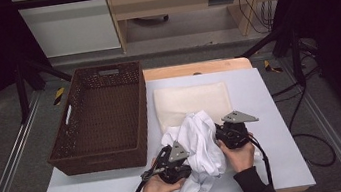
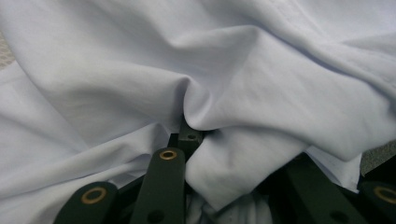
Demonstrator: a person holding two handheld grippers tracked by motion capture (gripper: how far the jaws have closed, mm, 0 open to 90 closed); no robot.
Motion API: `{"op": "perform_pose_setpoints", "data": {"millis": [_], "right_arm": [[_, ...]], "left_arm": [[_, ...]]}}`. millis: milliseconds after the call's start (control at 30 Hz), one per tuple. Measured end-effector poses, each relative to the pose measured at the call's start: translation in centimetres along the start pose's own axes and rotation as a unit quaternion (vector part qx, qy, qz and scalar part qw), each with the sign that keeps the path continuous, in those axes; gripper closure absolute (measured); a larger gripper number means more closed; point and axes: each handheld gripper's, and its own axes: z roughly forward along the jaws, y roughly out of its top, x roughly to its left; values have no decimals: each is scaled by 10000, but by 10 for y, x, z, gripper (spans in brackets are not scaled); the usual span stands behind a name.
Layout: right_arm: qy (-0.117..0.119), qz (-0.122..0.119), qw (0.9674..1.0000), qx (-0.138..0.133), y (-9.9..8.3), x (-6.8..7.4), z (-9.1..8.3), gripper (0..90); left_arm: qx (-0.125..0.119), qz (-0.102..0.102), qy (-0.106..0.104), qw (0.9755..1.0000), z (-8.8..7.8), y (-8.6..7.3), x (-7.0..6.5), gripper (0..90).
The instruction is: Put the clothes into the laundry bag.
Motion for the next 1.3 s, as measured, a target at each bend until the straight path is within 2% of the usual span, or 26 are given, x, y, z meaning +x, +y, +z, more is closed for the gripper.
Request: {"op": "perform_pose_setpoints", "data": {"millis": [100,200,300,367,467,567,600,700,733,800,867,1000,1100,1167,1233,1300], "right_arm": [[-14,-8,10000,-3,0,0,0,876],[-24,-2,10000,-3,0,-1,-1,876],[-23,-13,10000,-19,0,-1,-1,876],[-21,-5,10000,-25,0,-1,-2,876],[5,11,10000,-43,0,-1,-3,876],[4,4,10000,-56,1,0,-4,876],[12,2,10000,-55,1,1,-4,876],[-6,-11,10000,-25,1,2,-3,876],[-7,-11,10000,-18,1,2,-3,876],[-13,-22,10000,-24,1,1,-3,876],[-13,-11,10000,-17,1,1,-3,877],[-5,17,10000,-94,2,0,-6,877],[-7,49,9999,-139,4,0,-8,877],[-13,0,9999,-154,4,1,-9,877],[-9,-3,9999,-170,5,2,-9,877],[4,7,9998,-193,5,2,-11,878]], "left_arm": [[-20,-8,87,10000,-2,0,-1,616],[-149,-49,139,9998,-11,3,-4,423],[-358,56,269,9990,-23,9,-9,263],[-530,106,291,9981,-31,15,-12,208],[-690,194,337,9969,-39,26,-13,201],[-716,191,326,9967,-35,36,-12,244],[-681,162,306,9971,-31,38,-12,282],[-624,135,177,9978,-15,40,-13,490],[-621,129,176,9978,-12,40,-14,590],[-591,222,306,9975,-4,38,-18,707],[-528,256,284,9979,1,37,-21,780],[-249,412,218,9986,12,32,-25,811],[-43,493,276,9984,25,28,-28,813],[76,496,307,9983,34,27,-26,811],[173,549,322,9978,38,28,-24,805],[221,518,283,9980,41,28,-20,801]]}}
